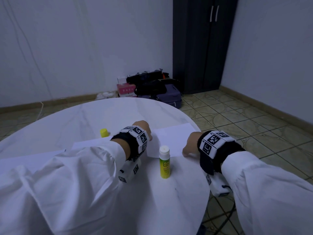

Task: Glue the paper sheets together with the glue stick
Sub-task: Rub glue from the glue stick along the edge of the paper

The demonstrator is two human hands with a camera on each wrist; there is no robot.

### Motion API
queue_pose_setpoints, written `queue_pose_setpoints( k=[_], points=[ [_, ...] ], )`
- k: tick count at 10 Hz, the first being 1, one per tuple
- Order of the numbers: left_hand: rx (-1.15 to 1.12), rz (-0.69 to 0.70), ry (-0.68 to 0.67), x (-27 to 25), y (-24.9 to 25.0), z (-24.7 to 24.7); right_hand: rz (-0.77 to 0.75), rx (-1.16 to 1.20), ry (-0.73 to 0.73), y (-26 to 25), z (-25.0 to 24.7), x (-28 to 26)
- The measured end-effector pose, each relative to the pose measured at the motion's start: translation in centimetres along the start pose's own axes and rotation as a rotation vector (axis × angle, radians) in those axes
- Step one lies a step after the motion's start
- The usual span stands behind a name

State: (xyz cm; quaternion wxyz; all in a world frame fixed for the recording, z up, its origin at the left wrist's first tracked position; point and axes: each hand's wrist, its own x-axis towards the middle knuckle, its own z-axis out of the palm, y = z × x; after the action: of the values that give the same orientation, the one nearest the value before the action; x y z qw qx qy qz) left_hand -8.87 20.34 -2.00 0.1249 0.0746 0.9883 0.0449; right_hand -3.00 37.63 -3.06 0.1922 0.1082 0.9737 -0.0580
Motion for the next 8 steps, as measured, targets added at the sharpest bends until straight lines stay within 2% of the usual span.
queue_pose_setpoints(
  k=[1, 2, 3, 4, 5, 7, 8],
  points=[
    [-0.016, -0.035, 0.026, 0.5, 0.1, 0.8, -0.009, -0.053, 0.012, 0.3, 0.7, 0.8],
    [0.038, -0.049, -0.013, 0.9, 0.4, 1.3, 0.015, -0.066, 0.007, 0.2, 1.2, 2.6],
    [0.166, -0.032, -0.036, 0.2, 0.9, 1.3, 0.021, -0.12, -0.003, -0.3, 0.6, 1.2],
    [0.218, 0.004, -0.011, -0.3, 1.1, 1.4, 0.039, -0.033, -0.054, -1.1, -0.4, -1.4],
    [0.157, 0.016, -0.009, -0.3, 1.1, 1.9, 0.023, -0.07, -0.013, -0.7, 0.2, 0.3],
    [-0.195, 0.015, 0.029, -0.9, 0.4, 0.8, 0.003, -0.081, 0.041, -0.3, 0.3, 0.2],
    [-0.344, -0.022, -0.072, -1.4, 0.0, 0.3, -0.005, -0.043, -0.026, 0.0, -0.3, -1.0]
  ],
)
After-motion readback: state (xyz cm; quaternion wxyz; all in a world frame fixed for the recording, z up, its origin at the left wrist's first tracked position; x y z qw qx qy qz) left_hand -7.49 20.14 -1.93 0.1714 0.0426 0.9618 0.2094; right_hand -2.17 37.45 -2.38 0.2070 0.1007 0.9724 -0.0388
